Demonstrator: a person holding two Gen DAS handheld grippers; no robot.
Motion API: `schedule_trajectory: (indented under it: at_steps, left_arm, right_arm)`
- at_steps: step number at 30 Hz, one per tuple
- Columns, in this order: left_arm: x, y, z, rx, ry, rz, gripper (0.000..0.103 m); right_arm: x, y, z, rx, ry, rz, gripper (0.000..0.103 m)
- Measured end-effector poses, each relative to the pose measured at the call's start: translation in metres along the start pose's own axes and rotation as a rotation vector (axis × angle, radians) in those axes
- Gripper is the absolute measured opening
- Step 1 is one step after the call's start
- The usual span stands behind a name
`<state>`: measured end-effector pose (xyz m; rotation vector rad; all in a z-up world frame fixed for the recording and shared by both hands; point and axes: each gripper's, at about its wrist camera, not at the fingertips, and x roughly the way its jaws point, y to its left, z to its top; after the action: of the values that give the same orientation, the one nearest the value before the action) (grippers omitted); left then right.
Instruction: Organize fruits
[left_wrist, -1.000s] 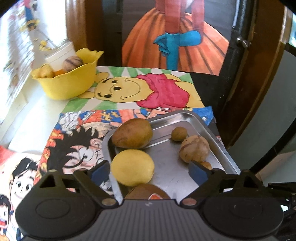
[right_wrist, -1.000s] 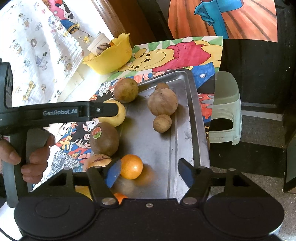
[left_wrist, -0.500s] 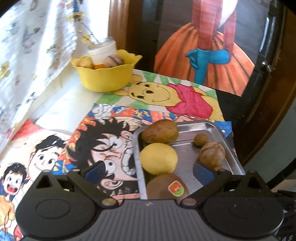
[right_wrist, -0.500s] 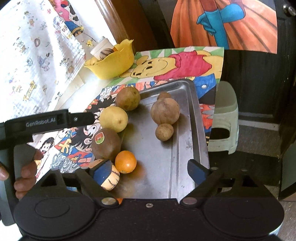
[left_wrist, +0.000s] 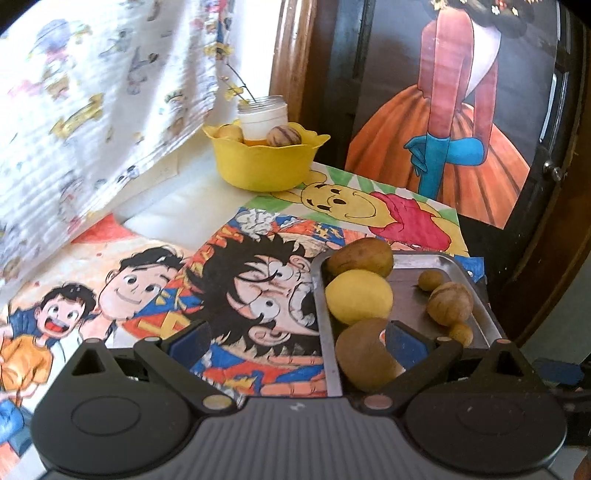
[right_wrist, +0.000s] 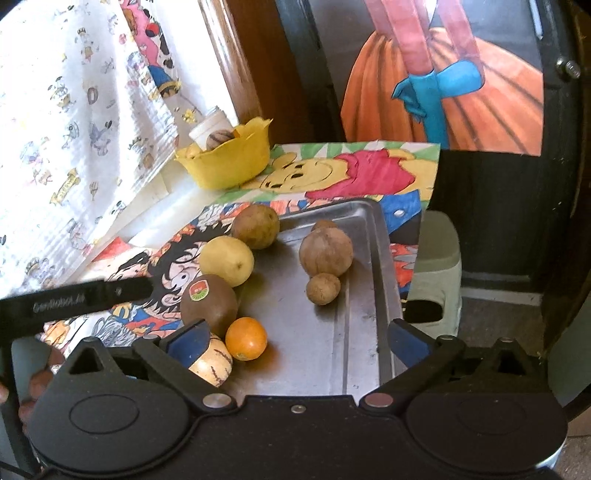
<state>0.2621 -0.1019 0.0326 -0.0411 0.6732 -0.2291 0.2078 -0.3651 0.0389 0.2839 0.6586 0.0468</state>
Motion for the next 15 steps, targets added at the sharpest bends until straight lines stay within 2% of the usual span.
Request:
schedule_trajectory:
  at_steps: [9,15]
  left_arm:
    - [-0.021,0.018,-0.029,-0.027,-0.060,0.021,0.103]
    - [-0.049,0.023,-0.051,-0.069,-0.153,0.053,0.102]
  right_arm:
    - [-0.014,0.010,-0.009,-0.060,-0.138,0.007,0.102]
    - [-0.040,0.023,-0.026,-0.118,-0.247,0.044,0.102]
